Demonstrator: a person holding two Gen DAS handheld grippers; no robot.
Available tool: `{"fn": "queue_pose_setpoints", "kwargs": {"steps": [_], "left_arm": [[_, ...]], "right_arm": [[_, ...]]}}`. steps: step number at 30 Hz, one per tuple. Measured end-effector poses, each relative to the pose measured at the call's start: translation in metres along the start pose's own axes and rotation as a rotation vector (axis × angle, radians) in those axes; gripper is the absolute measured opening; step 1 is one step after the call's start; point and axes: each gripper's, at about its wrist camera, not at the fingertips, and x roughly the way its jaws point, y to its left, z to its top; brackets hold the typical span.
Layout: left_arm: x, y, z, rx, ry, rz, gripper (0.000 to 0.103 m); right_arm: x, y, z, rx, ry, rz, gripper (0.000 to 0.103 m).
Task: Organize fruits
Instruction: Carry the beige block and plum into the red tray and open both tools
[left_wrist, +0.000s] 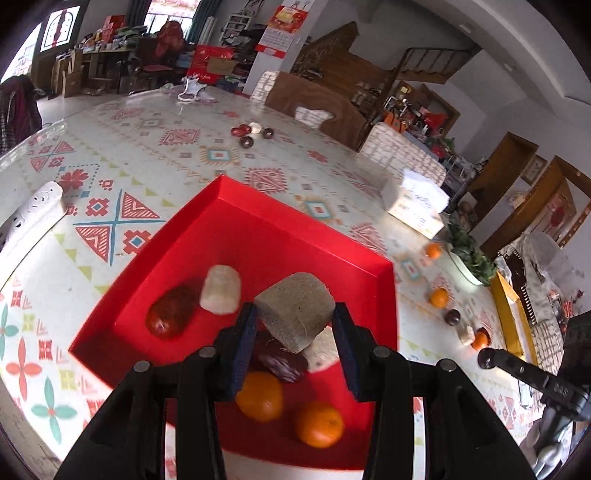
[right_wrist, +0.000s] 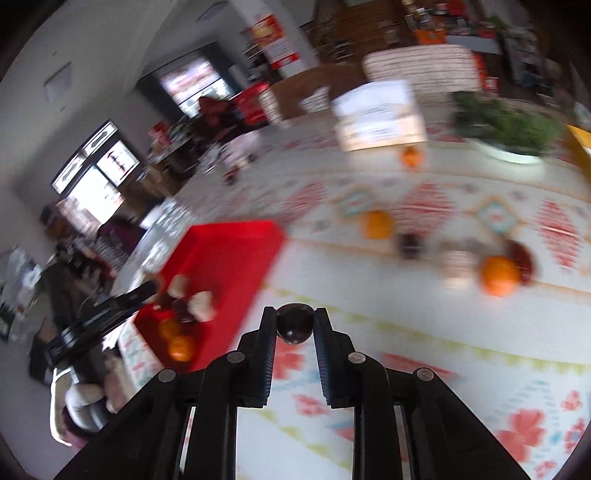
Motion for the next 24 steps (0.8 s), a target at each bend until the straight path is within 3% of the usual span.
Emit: {"fn": "queue_pose_setpoints", "kwargs": {"steps": [8,14,16,18,24], "left_arm": [[0.023,0.018,0.011,-0.033,0.044,-0.031,0.041],[0.03,0.028,0.012,-0.057,0.061,-0.046,0.041],[0.027,0.029,0.012,-0.061,0.052,-0.041,0.046],[0.021,0.028,0.013,-0.063,0.035,-0.048,0.051],[-0.007,0.008,0.015,-0.031,-0.027,-0.061,0.065]], "right_arm": [[0.09,0.08,0.011,-0.121,0.124,0.031,0.023],[0.132,0.104,0.01,-0.181,0.172,0.009,0.023],[0.137,0.105,0.009,-0.184,0.165,0.01,0.024],[0.136,0.106,0.009,-0.187,0.16,0.022,0.037],[0.11,0.105,0.012,-0.181,0.087,0.03,0.05]]}}
